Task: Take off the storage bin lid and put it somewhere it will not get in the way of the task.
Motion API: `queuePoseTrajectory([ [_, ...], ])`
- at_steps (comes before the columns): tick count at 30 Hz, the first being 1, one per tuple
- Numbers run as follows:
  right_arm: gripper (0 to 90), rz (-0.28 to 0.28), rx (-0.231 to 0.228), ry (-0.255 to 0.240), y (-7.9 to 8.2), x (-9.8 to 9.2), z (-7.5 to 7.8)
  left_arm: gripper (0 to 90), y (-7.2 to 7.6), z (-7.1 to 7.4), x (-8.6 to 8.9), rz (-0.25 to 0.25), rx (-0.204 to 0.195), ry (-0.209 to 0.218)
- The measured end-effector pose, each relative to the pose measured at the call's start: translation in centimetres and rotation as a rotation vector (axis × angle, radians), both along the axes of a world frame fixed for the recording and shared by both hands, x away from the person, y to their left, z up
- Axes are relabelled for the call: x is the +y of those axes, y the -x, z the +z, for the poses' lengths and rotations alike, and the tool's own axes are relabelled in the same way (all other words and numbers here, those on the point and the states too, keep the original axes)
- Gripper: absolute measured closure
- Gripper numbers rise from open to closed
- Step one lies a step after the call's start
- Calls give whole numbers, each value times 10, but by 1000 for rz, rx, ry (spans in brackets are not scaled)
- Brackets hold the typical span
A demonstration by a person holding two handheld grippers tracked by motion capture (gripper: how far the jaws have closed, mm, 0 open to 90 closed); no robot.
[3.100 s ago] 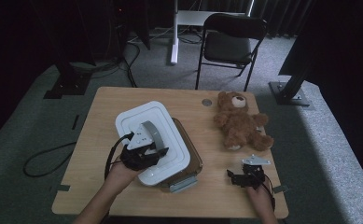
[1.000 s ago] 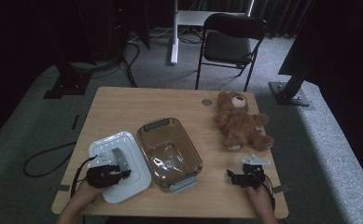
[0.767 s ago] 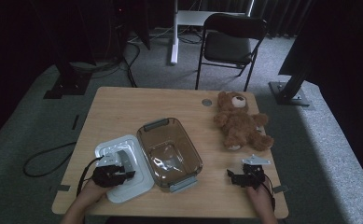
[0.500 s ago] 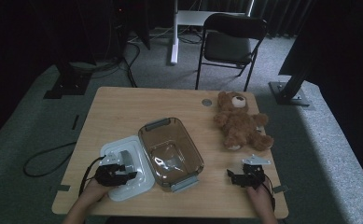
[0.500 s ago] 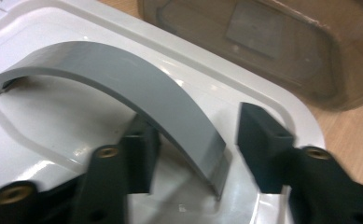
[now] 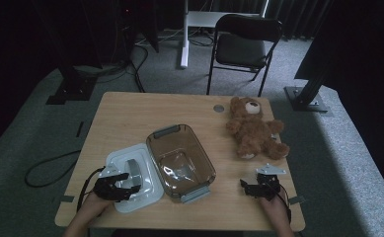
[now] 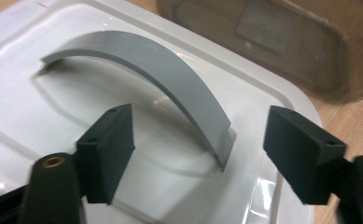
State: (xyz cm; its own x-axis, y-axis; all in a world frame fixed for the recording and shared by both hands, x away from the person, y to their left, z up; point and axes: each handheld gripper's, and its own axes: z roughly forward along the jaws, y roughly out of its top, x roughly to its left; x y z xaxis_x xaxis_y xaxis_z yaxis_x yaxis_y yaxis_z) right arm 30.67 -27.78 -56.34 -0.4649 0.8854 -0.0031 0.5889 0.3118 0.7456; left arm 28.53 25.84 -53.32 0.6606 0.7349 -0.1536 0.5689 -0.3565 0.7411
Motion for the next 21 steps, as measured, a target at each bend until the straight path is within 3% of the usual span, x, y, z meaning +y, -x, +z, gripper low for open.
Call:
queuePoseTrajectory([
  [8, 128, 0, 1, 0, 0, 0, 0, 183, 5, -2, 16, 84, -5, -18],
  [15, 128, 0, 1, 0, 0, 0, 0, 106, 12, 1, 34, 205, -18, -46],
  [21, 128, 0, 1, -1, 0, 0, 0, 18, 13, -4, 49, 290, 7, -56],
])
